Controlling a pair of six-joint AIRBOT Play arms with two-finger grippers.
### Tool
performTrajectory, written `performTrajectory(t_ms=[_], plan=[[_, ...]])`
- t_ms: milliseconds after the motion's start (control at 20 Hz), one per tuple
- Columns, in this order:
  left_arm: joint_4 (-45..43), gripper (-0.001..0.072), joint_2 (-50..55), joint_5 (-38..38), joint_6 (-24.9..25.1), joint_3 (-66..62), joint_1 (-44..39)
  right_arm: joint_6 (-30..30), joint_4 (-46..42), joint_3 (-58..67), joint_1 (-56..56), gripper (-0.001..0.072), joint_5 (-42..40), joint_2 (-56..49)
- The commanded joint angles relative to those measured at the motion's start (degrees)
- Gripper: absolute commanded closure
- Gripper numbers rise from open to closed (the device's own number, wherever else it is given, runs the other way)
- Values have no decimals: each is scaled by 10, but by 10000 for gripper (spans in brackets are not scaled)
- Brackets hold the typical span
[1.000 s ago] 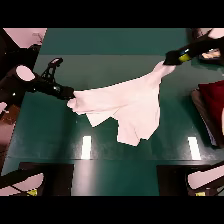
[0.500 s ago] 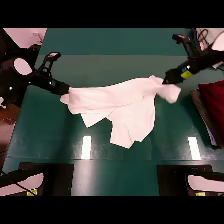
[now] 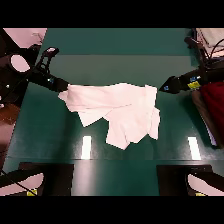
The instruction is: Fold the shirts.
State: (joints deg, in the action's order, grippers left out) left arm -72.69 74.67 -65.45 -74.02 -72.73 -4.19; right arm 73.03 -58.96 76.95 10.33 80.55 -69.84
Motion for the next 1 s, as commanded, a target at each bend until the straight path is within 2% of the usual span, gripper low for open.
performTrajectory(t_ms=[0, 100, 150, 400, 550, 600, 650, 750, 800, 950], plan=[[16, 683, 0, -2, -1, -1, 0, 0, 6, -7, -50, 120, -41, -68], [20, 683, 0, -1, -1, -1, 0, 0, 19, -7, -77, 121, -84, -137], [21, 683, 0, -1, -1, -1, 0, 0, 37, -7, -87, 150, -100, -171], [26, 683, 0, 0, -1, -1, 0, 5, 69, 67, -64, 163, -110, -306], [26, 683, 0, -1, -1, -1, 0, 36, 65, 132, -44, 286, -101, -362], [26, 683, 0, -2, -1, -1, 0, 40, 64, 148, -42, 287, -97, -375], [26, 683, 0, -1, -1, -1, 0, 43, 64, 159, -37, 339, -96, -382], [26, 683, 0, -1, -1, -1, 0, 43, 65, 170, -35, 504, -95, -389], [26, 683, 0, -2, -1, -1, 0, 42, 65, 170, -35, 680, -98, -389], [26, 683, 0, -3, -1, -1, 0, 37, 63, 170, -36, 697, -106, -372]])
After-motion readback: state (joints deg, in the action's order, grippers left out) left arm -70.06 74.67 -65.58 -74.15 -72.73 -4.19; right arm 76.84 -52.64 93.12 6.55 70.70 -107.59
